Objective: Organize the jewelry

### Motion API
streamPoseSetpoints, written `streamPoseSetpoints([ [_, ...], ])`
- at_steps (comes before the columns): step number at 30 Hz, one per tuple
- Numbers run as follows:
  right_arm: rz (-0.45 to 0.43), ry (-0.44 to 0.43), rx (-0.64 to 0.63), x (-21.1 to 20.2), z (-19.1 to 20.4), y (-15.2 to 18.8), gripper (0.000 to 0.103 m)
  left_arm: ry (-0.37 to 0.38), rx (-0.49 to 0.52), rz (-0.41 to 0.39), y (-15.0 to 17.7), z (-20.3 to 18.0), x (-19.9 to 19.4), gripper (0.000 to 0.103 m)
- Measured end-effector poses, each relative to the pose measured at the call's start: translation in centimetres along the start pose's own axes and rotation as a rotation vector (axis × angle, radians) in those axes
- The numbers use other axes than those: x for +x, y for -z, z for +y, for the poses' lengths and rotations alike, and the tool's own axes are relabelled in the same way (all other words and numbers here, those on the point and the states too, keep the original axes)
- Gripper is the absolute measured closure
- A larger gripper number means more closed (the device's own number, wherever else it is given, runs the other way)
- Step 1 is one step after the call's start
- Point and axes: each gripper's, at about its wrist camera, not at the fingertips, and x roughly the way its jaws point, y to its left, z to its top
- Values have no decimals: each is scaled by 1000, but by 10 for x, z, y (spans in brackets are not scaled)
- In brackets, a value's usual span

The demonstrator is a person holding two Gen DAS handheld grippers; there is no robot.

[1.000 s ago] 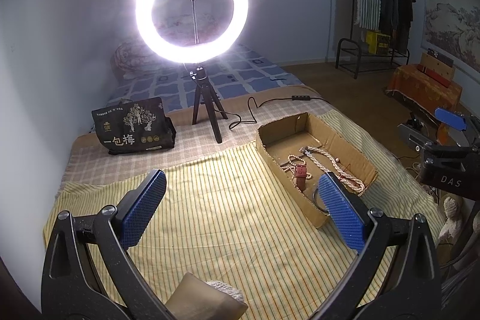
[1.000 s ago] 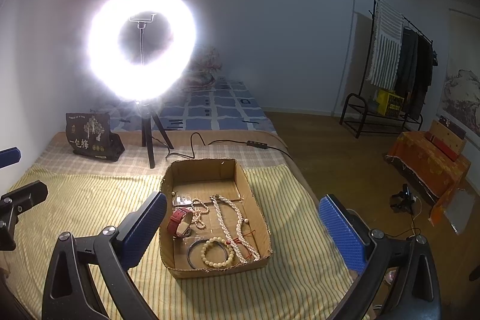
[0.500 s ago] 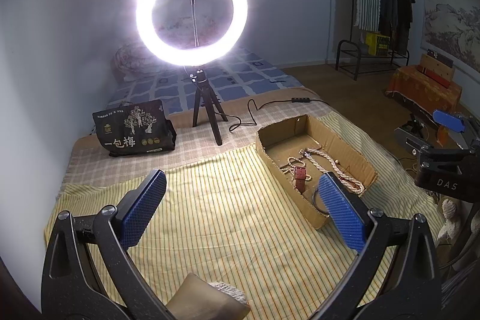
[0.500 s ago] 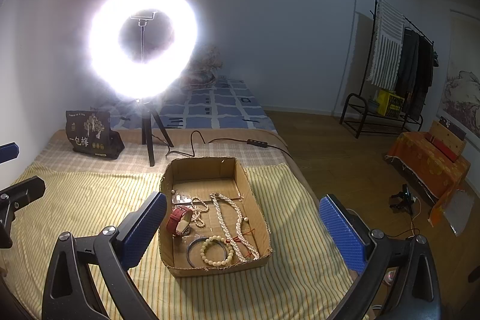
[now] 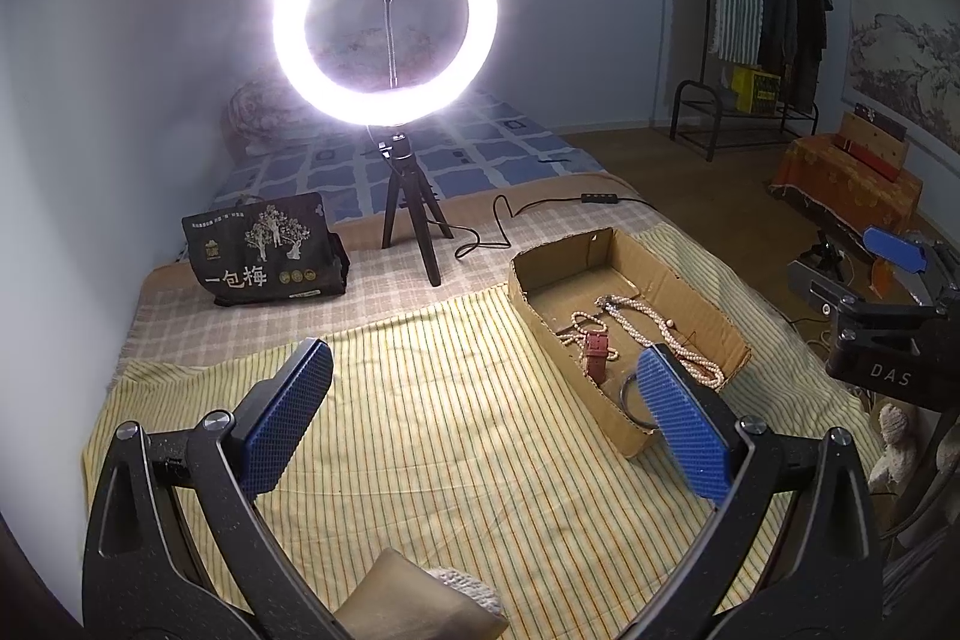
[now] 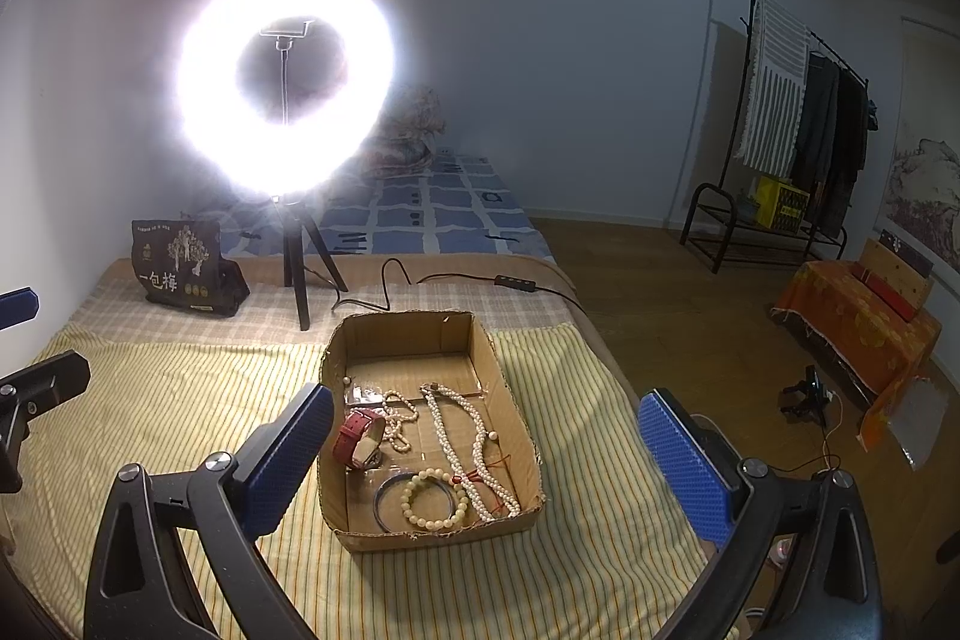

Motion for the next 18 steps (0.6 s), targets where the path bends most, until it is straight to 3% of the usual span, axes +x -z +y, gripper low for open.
streamPoseSetpoints([
  [18,5,3,2,2,1,2,0,-15,-22,-17,1,1,-2,0],
])
